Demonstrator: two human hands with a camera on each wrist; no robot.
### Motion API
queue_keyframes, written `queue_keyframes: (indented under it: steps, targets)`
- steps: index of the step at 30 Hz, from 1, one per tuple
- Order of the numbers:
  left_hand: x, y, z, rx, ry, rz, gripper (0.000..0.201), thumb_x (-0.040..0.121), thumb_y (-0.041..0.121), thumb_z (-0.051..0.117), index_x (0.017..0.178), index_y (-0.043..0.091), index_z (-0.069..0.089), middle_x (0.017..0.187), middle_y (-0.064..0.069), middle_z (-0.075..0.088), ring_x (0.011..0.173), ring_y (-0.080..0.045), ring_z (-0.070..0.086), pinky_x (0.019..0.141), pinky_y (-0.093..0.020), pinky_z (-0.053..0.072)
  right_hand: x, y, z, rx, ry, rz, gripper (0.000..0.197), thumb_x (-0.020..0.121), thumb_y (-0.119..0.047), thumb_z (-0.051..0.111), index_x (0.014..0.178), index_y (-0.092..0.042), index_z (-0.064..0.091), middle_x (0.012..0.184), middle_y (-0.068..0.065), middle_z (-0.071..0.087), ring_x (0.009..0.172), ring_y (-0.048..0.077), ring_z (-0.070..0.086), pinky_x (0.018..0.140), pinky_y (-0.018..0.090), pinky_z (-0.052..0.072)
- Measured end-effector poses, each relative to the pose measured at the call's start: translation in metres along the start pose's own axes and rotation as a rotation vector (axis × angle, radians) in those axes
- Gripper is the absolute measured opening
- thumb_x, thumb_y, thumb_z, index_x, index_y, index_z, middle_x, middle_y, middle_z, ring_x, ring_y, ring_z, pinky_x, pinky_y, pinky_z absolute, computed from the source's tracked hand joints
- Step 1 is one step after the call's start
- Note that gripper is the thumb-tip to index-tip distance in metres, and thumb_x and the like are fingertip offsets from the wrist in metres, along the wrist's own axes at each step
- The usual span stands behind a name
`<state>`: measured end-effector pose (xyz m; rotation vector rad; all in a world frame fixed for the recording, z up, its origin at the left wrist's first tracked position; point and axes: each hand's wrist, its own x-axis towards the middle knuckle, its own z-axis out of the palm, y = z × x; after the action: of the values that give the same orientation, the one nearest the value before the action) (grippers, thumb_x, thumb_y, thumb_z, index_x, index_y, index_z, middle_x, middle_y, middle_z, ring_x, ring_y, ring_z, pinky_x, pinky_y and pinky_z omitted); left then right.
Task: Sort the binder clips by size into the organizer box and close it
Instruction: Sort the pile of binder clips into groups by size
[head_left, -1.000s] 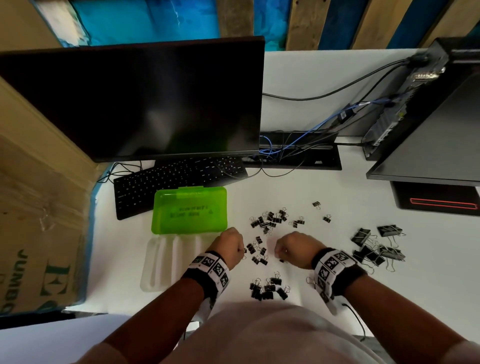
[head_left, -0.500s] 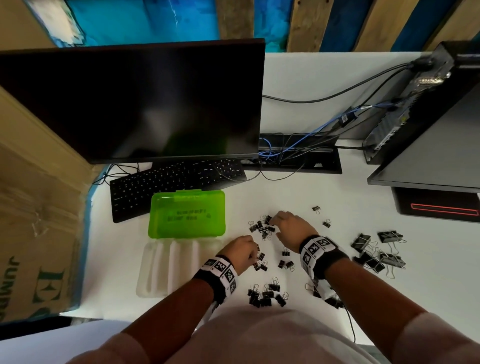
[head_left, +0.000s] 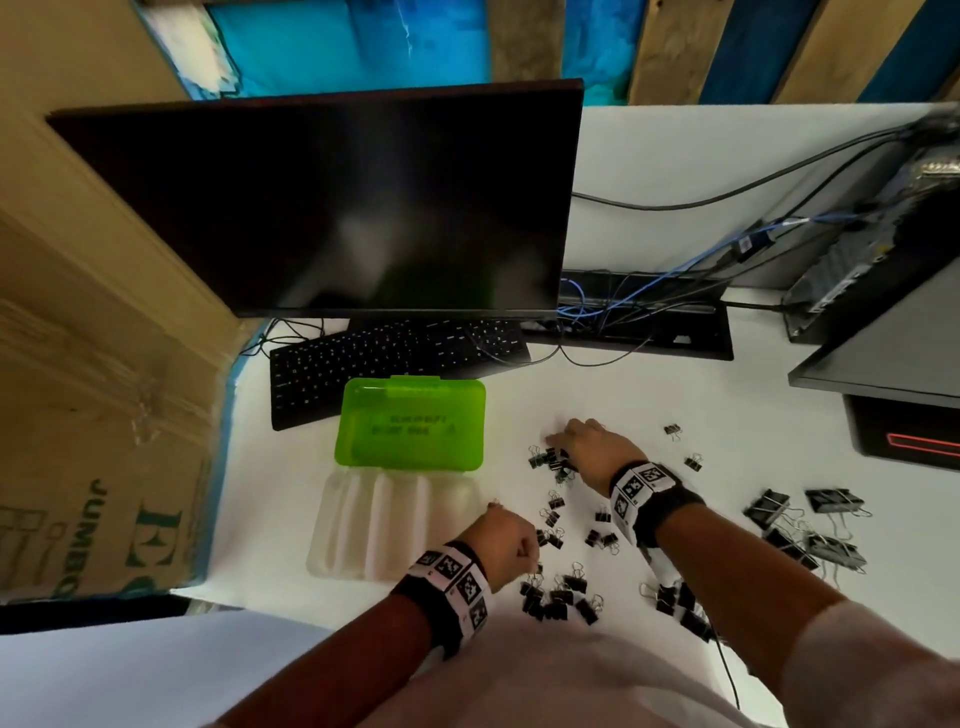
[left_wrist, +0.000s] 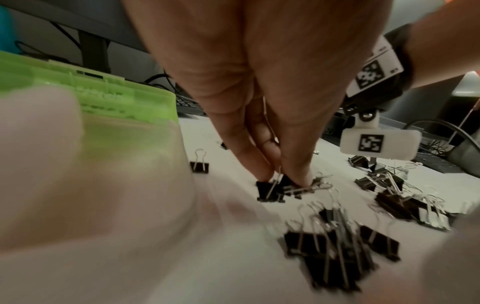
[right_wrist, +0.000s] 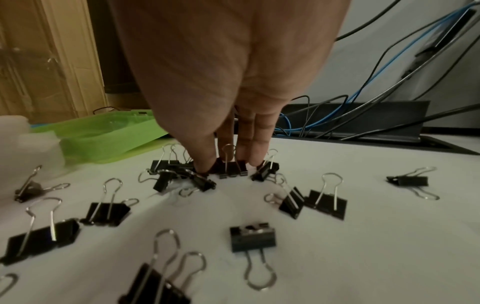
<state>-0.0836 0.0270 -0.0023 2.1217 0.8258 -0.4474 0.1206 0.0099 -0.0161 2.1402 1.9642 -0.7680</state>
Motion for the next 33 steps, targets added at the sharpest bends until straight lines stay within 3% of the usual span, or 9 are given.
queue_keyframes:
  steps: [6, 9, 12, 14, 19, 23, 27, 30, 33]
  targets:
    - [-0.010, -0.004, 0.010, -0.046, -0.099, -0.048, 0.025, 0.082, -0.004, 0.062, 0.102, 0.009, 0.065, 0.102, -0.011, 0.066, 0.083, -0.016, 0.066, 0.070, -0.021, 0.049, 0.000, 0.005, 0.000, 0.127, 0.066, 0.084, 0.028, 0.090, -0.003, 0.044, 0.110, -0.010, 0.062, 0.112, 0.011, 0.060, 0.100, 0.029, 0.058, 0.084, 0.033, 0.046]
    - [-0.005, -0.005, -0.007, -0.095, 0.017, -0.051, 0.035, 0.084, -0.007, 0.056, 0.108, 0.016, 0.063, 0.097, -0.002, 0.058, 0.071, -0.005, 0.058, 0.059, -0.015, 0.048, -0.007, 0.012, -0.004, 0.335, 0.148, 0.153, 0.025, 0.088, -0.004, 0.052, 0.103, -0.014, 0.069, 0.106, 0.007, 0.068, 0.092, 0.023, 0.063, 0.081, 0.026, 0.047]
    - [0.019, -0.003, -0.032, -0.091, 0.278, -0.031, 0.035, 0.085, -0.008, 0.051, 0.109, 0.015, 0.062, 0.109, -0.006, 0.062, 0.090, -0.014, 0.063, 0.077, -0.021, 0.048, -0.018, 0.019, -0.009, 0.705, 0.188, 0.237, 0.026, 0.085, 0.000, 0.055, 0.096, -0.014, 0.073, 0.092, 0.006, 0.073, 0.081, 0.018, 0.068, 0.083, 0.025, 0.053]
    - [0.039, 0.001, -0.042, -0.057, 0.385, -0.024, 0.038, 0.084, -0.008, 0.050, 0.113, 0.015, 0.059, 0.117, -0.007, 0.058, 0.103, -0.020, 0.058, 0.085, -0.020, 0.042, -0.028, 0.024, -0.009, 0.964, 0.140, 0.266, 0.027, 0.084, 0.002, 0.057, 0.101, -0.014, 0.070, 0.085, 0.006, 0.074, 0.077, 0.019, 0.071, 0.081, 0.035, 0.058]
    - [0.077, 0.009, -0.040, 0.108, 0.285, -0.082, 0.046, 0.087, -0.002, 0.051, 0.129, 0.015, 0.047, 0.128, -0.010, 0.050, 0.120, -0.026, 0.047, 0.103, -0.030, 0.038, -0.052, 0.028, -0.014, 1.274, 0.107, 0.232, 0.036, 0.083, 0.002, 0.064, 0.117, -0.009, 0.056, 0.082, 0.011, 0.070, 0.081, 0.027, 0.067, 0.084, 0.043, 0.057]
    - [0.085, 0.009, -0.032, 0.075, 0.264, -0.087, 0.034, 0.084, -0.004, 0.049, 0.112, 0.011, 0.062, 0.108, -0.014, 0.065, 0.097, -0.028, 0.064, 0.088, -0.034, 0.052, -0.067, 0.030, -0.014, 1.280, 0.081, 0.223, 0.044, 0.083, -0.003, 0.067, 0.122, -0.016, 0.052, 0.092, 0.017, 0.073, 0.084, 0.029, 0.068, 0.084, 0.039, 0.057]
    - [0.081, 0.015, -0.032, -0.071, 0.328, -0.056, 0.022, 0.084, -0.001, 0.055, 0.093, 0.011, 0.071, 0.094, -0.010, 0.071, 0.088, -0.023, 0.067, 0.083, -0.026, 0.052, -0.079, 0.029, -0.012, 1.224, 0.090, 0.234, 0.031, 0.084, -0.005, 0.066, 0.113, -0.012, 0.057, 0.090, 0.016, 0.072, 0.072, 0.019, 0.069, 0.072, 0.025, 0.058]
    - [0.065, 0.018, -0.035, -0.157, 0.332, -0.022, 0.012, 0.085, 0.010, 0.063, 0.090, 0.015, 0.072, 0.091, -0.006, 0.072, 0.084, -0.016, 0.066, 0.081, -0.019, 0.049, -0.085, 0.025, -0.004, 1.000, 0.045, 0.179, 0.014, 0.085, -0.003, 0.064, 0.097, -0.007, 0.067, 0.083, 0.008, 0.072, 0.066, 0.007, 0.068, 0.067, 0.021, 0.057]
    - [0.042, 0.015, -0.032, -0.074, 0.195, 0.003, 0.011, 0.083, 0.017, 0.065, 0.090, 0.021, 0.072, 0.095, -0.003, 0.073, 0.088, -0.015, 0.067, 0.084, -0.026, 0.053, -0.091, 0.011, 0.008, 0.690, -0.075, 0.051, 0.015, 0.085, -0.003, 0.061, 0.091, -0.012, 0.071, 0.086, 0.004, 0.074, 0.068, 0.006, 0.068, 0.069, 0.018, 0.055]
